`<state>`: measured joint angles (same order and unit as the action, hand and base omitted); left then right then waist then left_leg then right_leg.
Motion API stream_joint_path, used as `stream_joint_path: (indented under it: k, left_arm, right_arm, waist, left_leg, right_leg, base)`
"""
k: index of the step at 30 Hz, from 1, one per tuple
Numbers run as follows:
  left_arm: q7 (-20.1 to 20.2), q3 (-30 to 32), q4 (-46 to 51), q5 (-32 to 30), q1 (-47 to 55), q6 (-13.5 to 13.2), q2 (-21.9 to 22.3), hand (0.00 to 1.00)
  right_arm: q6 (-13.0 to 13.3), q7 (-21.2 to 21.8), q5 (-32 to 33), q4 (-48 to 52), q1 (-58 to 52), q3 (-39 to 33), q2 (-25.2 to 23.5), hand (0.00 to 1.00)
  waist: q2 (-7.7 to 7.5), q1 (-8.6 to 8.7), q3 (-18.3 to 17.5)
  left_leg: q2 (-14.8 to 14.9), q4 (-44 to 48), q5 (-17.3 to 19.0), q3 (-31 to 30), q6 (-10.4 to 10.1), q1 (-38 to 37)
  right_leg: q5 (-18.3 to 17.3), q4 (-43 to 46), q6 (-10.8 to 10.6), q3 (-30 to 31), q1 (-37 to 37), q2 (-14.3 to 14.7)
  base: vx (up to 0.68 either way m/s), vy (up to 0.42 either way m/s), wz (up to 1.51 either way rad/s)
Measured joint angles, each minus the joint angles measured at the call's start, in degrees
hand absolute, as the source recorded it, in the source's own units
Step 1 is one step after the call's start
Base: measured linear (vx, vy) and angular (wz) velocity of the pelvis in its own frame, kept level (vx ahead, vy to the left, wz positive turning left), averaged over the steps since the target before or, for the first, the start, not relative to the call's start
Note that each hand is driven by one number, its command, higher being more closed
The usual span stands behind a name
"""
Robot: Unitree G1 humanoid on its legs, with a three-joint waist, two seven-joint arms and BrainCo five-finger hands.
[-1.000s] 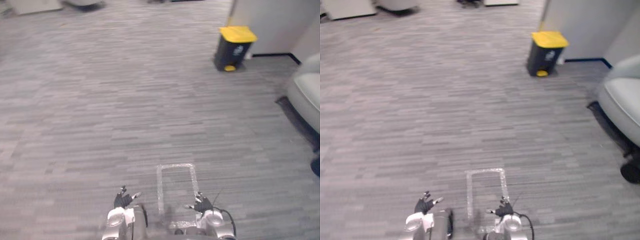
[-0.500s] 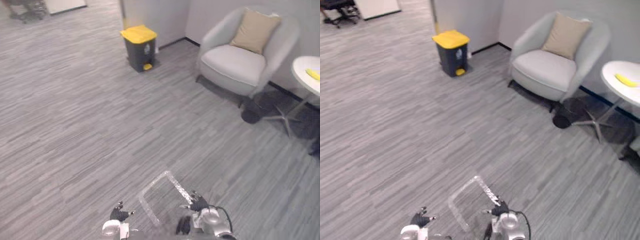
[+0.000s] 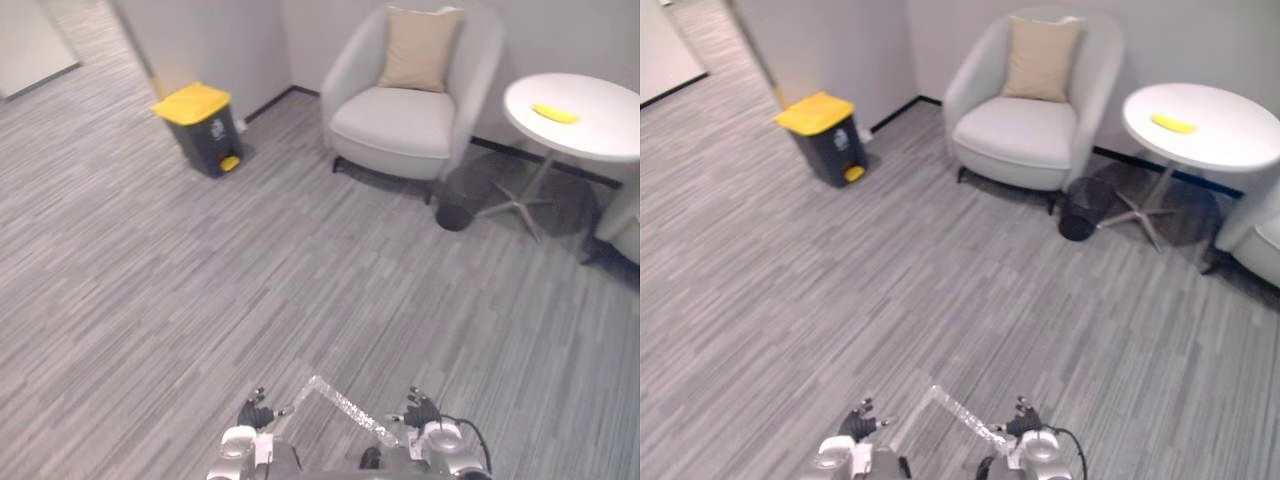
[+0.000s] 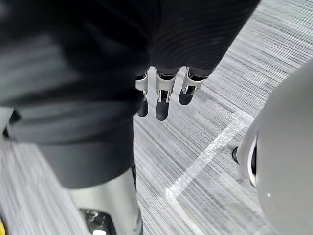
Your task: Organize the slippers on the shoe rack
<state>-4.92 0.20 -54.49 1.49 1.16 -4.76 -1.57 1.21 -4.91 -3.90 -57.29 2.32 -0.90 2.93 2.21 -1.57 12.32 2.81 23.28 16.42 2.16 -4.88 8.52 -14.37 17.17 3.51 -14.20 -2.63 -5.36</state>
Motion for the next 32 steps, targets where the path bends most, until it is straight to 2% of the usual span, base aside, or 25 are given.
stream_joint_path:
  k: [1, 2, 3, 4, 5, 7, 9, 15, 21, 25, 32]
  left_arm:
    - [0.0, 0.0, 0.3, 0.3, 0.0, 0.0, 0.2, 0.0]
    - [-0.1, 0.0, 0.3, 0.5, 0.1, 0.0, 0.7, 0.0]
    - [-0.1, -0.1, 0.1, 0.9, -0.1, 0.0, 0.5, 0.0]
    - [-0.1, -0.1, 0.0, 0.9, -0.2, 0.1, 0.3, 0.0]
    - [-0.1, -0.1, -0.1, 1.0, -0.3, 0.0, -0.6, 0.0]
    - [-0.2, 0.0, -0.4, 1.0, -0.4, 0.1, -1.8, 0.0]
    - [-0.2, 0.0, -1.4, 0.9, -0.4, 0.1, -1.9, 0.0]
    - [-0.2, -0.1, -3.1, 0.9, -0.1, 0.1, -1.7, 0.0]
    - [0.0, -0.1, -3.6, 0.9, 0.2, 0.0, -2.1, 0.0]
    - [0.1, 0.0, -3.7, 0.9, 0.2, 0.0, -2.1, 0.0]
    - [0.2, -0.1, -4.2, -0.4, 0.5, 0.1, -2.2, 0.0]
  right_arm:
    - [0.0, 0.0, 0.0, 0.0, -0.1, 0.0, 0.1, 0.0]
    - [0.0, -0.1, 0.0, 0.0, -0.2, 0.5, 0.7, 0.0]
    - [0.0, -0.3, 0.0, -0.6, 0.1, 1.1, 0.8, 0.0]
    - [0.0, -0.3, 0.0, -0.6, 0.2, 1.2, 0.6, 0.0]
    - [0.0, -0.2, 0.0, -1.0, -0.5, 1.1, -0.6, 0.0]
    - [0.0, -0.2, 0.0, -0.9, -1.5, 0.8, -2.5, 0.0]
    - [0.1, -0.2, 0.1, -1.1, -2.0, -0.4, -3.0, 0.0]
    - [0.2, -0.1, 1.6, -2.4, -1.8, -1.3, -2.5, 0.0]
    - [0.2, 0.3, 2.3, -4.4, -1.2, -3.4, -2.2, 0.0]
    - [0.2, 0.3, 1.7, -5.0, -1.3, -3.3, -0.5, 0.0]
    - [0.0, 0.3, 1.5, -4.5, -2.5, -3.4, 0.7, 0.0]
  waist:
    - [0.29, -0.29, 0.0]
    - [1.67, -0.74, -0.3]
    - [1.38, -0.79, -0.5]
    - [0.86, -0.61, -0.5]
    - [-1.67, -0.52, -0.8]
    - [-4.18, -1.0, -1.8]
    - [-4.7, -0.96, -2.3]
    - [-3.85, -0.61, -3.5]
    - [-3.59, -0.67, -3.7]
    - [-2.91, -0.61, -3.3]
    - [-2.95, 0.29, -3.4]
  left_leg:
    - [-1.7, -4.5, -2.7, -4.2, -0.4, 0.2]
    - [-1.7, -7.5, -11.7, -8.4, -2.3, 0.3]
    - [-2.2, -6.3, -12.3, -7.5, 0.4, -0.3]
    - [-2.5, -6.4, -12.3, -7.3, 0.4, -0.7]
    - [-3.2, -8.5, -11.9, -4.9, 1.3, -2.2]
    - [-4.7, -13.0, -12.9, -3.0, 2.9, -5.0]
    - [-5.8, -17.3, -13.9, -1.7, 4.2, -8.7]
    - [-6.1, -22.7, -15.1, 0.9, 5.0, -12.8]
    - [-3.8, -24.3, -15.4, 4.0, 5.0, -15.1]
    - [-2.8, -24.3, -15.5, 6.7, 4.9, -15.1]
    - [-4.0, -28.3, -17.5, 5.8, 2.8, -16.1]
  right_leg:
    - [-0.1, -0.4, -1.3, 2.1, -0.4, 0.0]
    - [-0.6, -0.3, -3.0, 4.6, -0.6, 1.3]
    - [-1.0, -0.3, -4.2, 6.7, -1.1, 1.1]
    - [-0.8, -0.6, -4.6, 6.9, -1.4, 0.7]
    - [-0.6, -2.2, -5.4, 7.8, -2.2, -0.8]
    - [0.2, -4.1, -6.8, 9.1, -2.9, -2.6]
    - [1.1, -6.3, -7.7, 9.9, -4.9, -3.7]
    - [3.1, -10.1, -8.0, 11.7, -6.7, -4.0]
    - [6.3, -11.1, -7.2, 13.8, -6.5, -1.7]
    - [8.6, -12.1, -7.2, 8.0, -5.5, -1.6]
    - [8.6, -13.8, -8.1, 5.0, -5.4, -2.8]
  base:
    - [0.24, 0.247, -1.41]
    - [0.22, 0.252, -1.04]
    - [0.22, 0.254, -0.7]
    - [0.2, 0.236, -0.46]
    - [0.19, 0.203, -0.45]
    - [0.19, 0.165, -0.45]
    - [0.17, 0.09, -0.28]
    - [0.1, 0.042, -0.28]
    - [-0.01, -0.022, -0.35]
    - [-0.13, -0.023, -0.38]
    - [-0.13, 0.013, 0.0]
